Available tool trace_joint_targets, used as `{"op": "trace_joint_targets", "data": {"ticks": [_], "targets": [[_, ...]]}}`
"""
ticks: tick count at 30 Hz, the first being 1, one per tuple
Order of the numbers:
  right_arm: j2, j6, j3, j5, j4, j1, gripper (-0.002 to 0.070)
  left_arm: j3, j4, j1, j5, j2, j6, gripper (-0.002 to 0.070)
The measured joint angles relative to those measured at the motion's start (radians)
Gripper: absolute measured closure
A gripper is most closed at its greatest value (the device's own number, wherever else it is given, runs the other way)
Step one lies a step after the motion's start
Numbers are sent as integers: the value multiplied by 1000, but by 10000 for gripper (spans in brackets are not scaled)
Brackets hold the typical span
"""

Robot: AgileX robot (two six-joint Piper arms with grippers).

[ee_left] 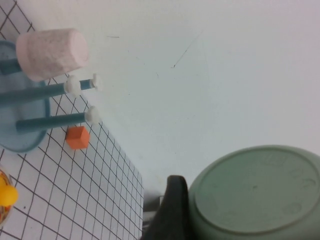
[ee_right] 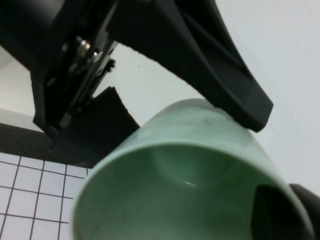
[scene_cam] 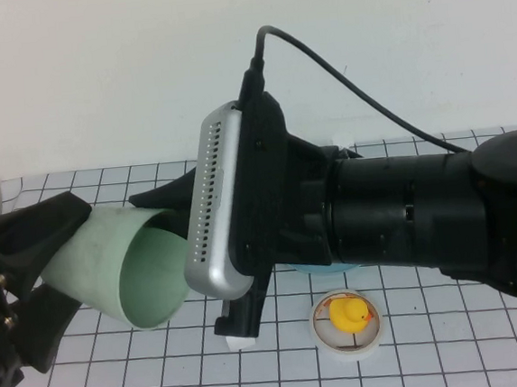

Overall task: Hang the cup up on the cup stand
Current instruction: Adjust the cup with two arms, then place the cup on the cup holder

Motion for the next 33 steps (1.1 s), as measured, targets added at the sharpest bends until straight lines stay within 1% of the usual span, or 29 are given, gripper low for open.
{"op": "trace_joint_targets", "data": {"ticks": [3, 5, 8, 9, 11, 14, 18, 22, 28, 30, 33], "targets": [[0, 0, 0, 0, 0, 0, 639, 0, 0, 0, -8, 0, 14, 57], [2, 0, 0, 6, 0, 3, 600, 0, 0, 0, -18, 0, 22, 74], [4, 2, 0, 20, 0, 10, 477, 0, -2, 0, -20, 0, 26, 90], [4, 4, 0, 23, 0, 11, 413, 0, -2, 0, -20, 0, 28, 93], [5, 7, 0, 28, 0, 12, 329, 0, -5, 0, -23, 0, 31, 100], [5, 29, 0, 35, 0, 12, 259, 0, -7, 0, -39, 0, 53, 101], [-7, 68, 0, 35, 0, 12, 235, 0, -8, 0, -72, 0, 81, 102], [-36, 79, 24, 6, 0, 12, 230, 0, -11, 0, -100, 0, 94, 103], [-104, 81, 117, -3, 0, 12, 230, -4, -13, 0, -157, 0, 114, 106], [-138, 81, 154, -2, 0, 12, 230, -24, -13, 0, -178, 0, 140, 106], [-196, 82, 204, -4, 0, 13, 229, -79, -15, 0, -215, 8, 220, 106]]}}
